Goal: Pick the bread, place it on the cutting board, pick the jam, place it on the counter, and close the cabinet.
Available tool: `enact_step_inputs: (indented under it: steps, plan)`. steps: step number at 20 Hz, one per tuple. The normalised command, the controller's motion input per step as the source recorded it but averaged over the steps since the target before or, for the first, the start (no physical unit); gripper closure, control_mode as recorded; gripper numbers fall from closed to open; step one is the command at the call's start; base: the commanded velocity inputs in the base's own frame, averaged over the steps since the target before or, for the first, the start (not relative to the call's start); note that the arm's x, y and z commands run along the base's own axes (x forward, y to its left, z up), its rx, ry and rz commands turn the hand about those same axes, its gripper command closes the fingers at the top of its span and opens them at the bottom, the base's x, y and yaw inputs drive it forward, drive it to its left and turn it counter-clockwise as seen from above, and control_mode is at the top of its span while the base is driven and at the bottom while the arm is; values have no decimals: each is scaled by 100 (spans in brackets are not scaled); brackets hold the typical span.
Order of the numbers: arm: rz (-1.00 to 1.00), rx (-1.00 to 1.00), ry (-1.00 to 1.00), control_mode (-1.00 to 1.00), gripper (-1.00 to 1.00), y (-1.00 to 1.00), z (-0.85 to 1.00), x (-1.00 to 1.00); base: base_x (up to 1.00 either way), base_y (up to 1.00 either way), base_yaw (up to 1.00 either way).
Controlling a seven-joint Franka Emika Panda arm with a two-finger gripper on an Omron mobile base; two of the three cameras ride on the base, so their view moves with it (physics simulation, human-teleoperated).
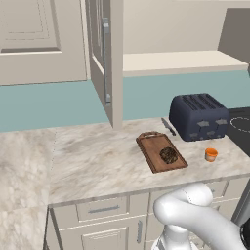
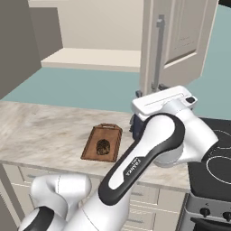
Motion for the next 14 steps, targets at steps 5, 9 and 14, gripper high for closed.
enact_step_inputs:
  steps: [5, 9, 14]
  plan:
    - [10, 5, 0, -100, -100, 8, 3, 46, 0, 0, 0]
    - [12, 5, 0, -100, -100, 3, 4, 42, 0, 0, 0]
    - [11, 4, 0, -100, -100, 5, 1, 38, 0, 0, 0]
